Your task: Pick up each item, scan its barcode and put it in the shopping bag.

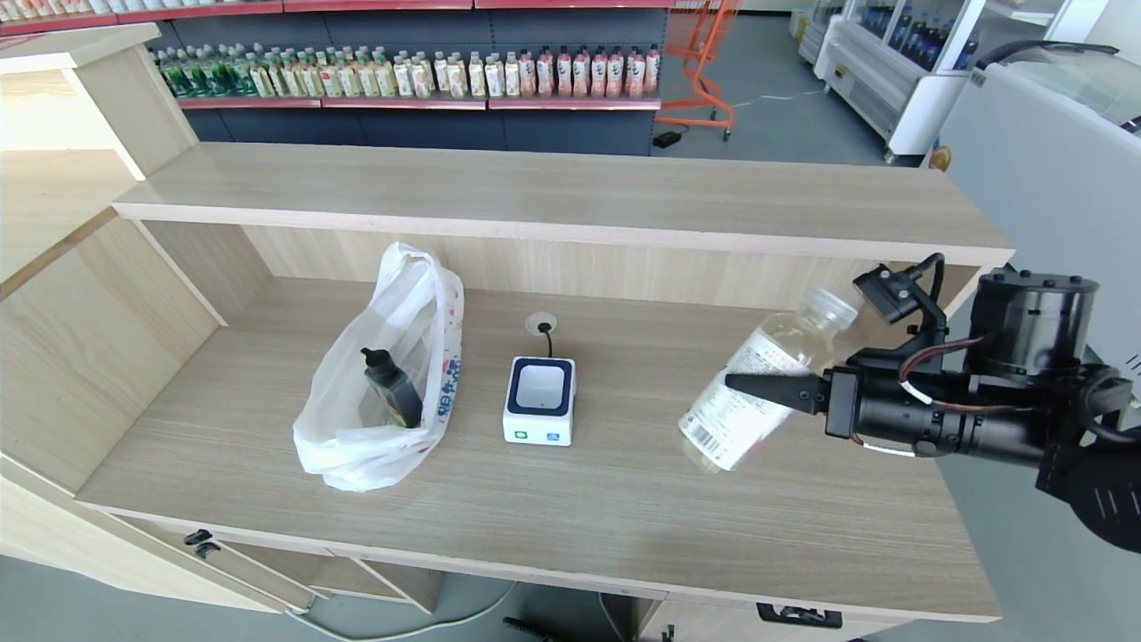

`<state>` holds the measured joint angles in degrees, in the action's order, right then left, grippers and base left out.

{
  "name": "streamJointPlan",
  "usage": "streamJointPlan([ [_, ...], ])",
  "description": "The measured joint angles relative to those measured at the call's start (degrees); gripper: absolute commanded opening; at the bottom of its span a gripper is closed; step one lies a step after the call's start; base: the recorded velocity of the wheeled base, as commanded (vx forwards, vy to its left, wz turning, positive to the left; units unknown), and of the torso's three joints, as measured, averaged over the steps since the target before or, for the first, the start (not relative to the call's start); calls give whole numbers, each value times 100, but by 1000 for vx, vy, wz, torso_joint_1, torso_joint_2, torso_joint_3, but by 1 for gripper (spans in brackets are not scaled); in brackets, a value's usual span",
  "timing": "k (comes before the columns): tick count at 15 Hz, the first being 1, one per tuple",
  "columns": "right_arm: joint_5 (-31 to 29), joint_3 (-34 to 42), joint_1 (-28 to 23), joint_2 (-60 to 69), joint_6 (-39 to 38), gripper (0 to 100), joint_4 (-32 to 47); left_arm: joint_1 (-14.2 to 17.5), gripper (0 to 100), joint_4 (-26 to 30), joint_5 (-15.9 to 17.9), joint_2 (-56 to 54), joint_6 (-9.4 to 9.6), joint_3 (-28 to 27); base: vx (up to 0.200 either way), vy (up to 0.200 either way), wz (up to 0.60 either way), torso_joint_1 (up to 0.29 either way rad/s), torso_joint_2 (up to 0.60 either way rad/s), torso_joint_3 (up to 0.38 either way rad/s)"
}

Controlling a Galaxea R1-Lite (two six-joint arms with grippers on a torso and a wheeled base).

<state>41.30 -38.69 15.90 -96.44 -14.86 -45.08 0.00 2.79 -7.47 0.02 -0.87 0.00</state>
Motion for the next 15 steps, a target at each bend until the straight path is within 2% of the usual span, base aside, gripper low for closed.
streamJointPlan([
  [2, 613, 133, 39, 243, 80, 0, 4, 0, 100, 2, 0, 0, 0, 0, 0, 0, 0, 0, 0, 0],
  [4, 897, 210, 135, 397, 88, 0, 9, 0, 100, 2, 0, 0, 0, 0, 0, 0, 0, 0, 0, 0],
  [10, 1013, 232, 850, 636, -87, 0, 61, 0, 100, 2, 0, 0, 0, 0, 0, 0, 0, 0, 0, 0],
  [15, 1078, 228, 1042, 746, -402, 0, 132, 0, 100, 2, -2, 0, 0, 0, 0, 0, 0, 0, 0, 0],
])
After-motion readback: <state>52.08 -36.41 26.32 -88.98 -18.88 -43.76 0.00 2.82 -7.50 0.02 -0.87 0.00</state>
